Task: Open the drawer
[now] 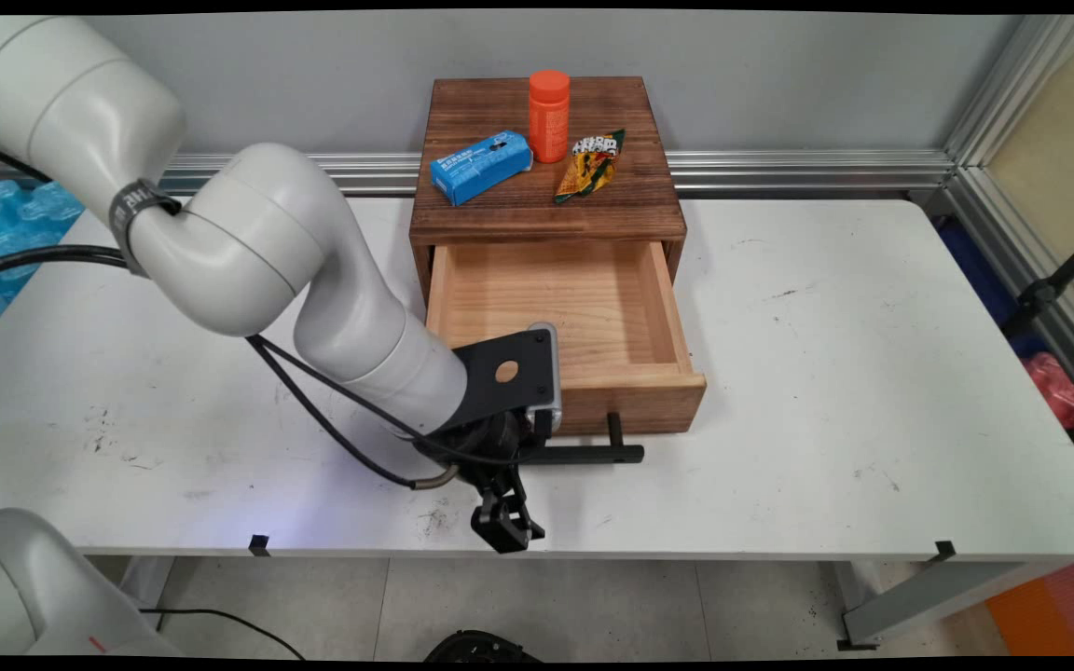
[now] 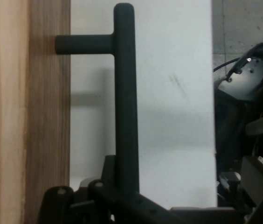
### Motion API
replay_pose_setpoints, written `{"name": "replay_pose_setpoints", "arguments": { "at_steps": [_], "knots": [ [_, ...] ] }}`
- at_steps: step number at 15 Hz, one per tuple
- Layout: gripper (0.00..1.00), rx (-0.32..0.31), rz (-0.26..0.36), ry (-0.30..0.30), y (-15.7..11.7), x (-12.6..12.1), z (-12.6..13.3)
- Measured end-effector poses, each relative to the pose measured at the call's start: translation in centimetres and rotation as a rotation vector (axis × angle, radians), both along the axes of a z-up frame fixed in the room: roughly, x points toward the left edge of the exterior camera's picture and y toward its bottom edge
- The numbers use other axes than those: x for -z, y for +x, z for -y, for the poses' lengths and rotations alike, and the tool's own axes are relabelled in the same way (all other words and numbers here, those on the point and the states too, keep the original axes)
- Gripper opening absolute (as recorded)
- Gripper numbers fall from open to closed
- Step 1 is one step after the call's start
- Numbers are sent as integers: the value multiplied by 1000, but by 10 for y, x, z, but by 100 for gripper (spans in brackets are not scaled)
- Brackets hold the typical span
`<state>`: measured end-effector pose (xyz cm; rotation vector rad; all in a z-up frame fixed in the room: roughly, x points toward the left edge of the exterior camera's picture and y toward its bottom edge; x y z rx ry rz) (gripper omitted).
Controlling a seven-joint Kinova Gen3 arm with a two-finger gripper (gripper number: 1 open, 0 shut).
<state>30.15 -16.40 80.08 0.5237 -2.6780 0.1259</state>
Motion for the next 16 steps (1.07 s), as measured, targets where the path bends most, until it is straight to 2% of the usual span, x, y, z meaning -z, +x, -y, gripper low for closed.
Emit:
{"name": "replay_pose_setpoints", "arguments": {
  "at_steps": [16],
  "knots": [
    [100,21,-4,12,-8,0,-22]
  ]
}}
